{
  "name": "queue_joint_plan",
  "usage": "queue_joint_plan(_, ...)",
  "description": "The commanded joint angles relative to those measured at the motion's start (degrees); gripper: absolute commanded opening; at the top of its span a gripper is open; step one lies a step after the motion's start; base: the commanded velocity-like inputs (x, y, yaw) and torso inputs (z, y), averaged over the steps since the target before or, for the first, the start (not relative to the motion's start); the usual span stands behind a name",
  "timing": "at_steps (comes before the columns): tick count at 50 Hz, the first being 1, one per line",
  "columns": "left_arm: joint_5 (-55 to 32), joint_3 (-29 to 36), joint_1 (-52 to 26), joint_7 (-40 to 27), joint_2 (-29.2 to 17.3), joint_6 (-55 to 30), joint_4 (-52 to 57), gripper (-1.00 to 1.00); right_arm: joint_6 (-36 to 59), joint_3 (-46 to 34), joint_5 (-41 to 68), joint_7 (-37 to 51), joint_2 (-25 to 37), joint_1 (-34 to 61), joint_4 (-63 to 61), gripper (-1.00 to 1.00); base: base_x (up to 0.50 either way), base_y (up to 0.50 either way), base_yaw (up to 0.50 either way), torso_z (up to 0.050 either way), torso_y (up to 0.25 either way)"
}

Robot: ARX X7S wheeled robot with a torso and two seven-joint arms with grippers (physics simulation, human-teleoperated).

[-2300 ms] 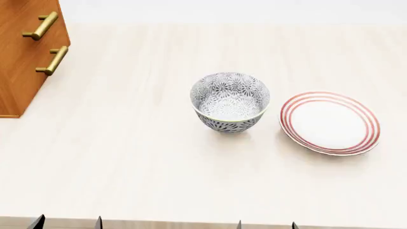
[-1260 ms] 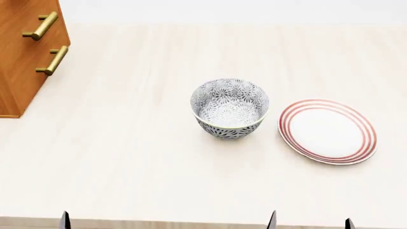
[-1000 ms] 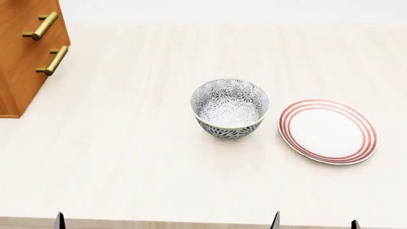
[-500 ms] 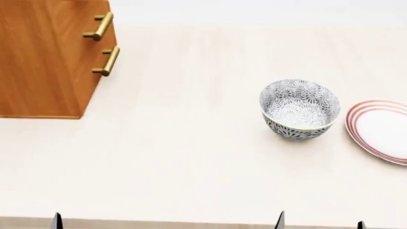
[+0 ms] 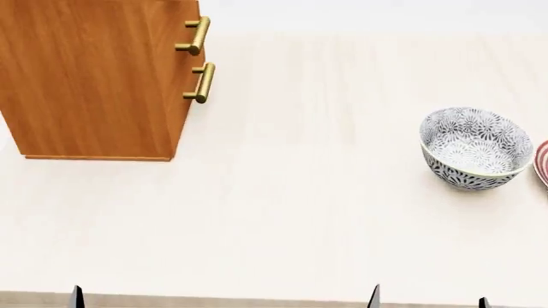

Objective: Put the bowl on top of the cabinet.

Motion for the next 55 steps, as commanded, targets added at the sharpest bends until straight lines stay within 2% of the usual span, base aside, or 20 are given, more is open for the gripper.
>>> queue_joint_plan(1, -0.3, 0.3, -0.2, -0.5, -0.5, 0.0, -0.1, 1.0, -0.2, -0.5, -0.2, 0.7, 0.5, 0.1, 0.1, 1.0, 0.0, 0.34, 0.0, 0.0, 0.0)
queue_joint_plan(13, -0.4, 0.7, -0.4, -1.1, -0.9, -0.1, -0.4, 1.0, 2.5, -0.1, 3.9, 1.1, 1.1, 0.9, -0.2, 1.0, 0.0, 0.13, 0.0, 0.0, 0.0)
queue_joint_plan(28, -0.9, 1.0, -0.6, -1.7, -1.5, 0.0, -0.6, 1.0, -0.4, 0.0, 1.3, 3.1, 0.7, 1.3, 1.8, 1.0, 0.0, 0.0, 0.0, 0.0, 0.0)
queue_joint_plan(39, -1.0, 1.4, -0.8, -2.1, -1.9, 0.1, -0.9, 1.0, 0.2, 0.1, 5.4, 2.6, 1.5, 1.3, 1.4, 1.0, 0.0, 0.0, 0.0, 0.0, 0.0)
queue_joint_plan(55, -1.4, 1.7, -0.9, -2.7, -2.4, 0.3, -1.1, 1.0, 0.0, -0.3, 7.0, 2.7, 2.3, 1.0, 1.1, 1.0, 0.0, -0.21, 0.0, 0.0, 0.0)
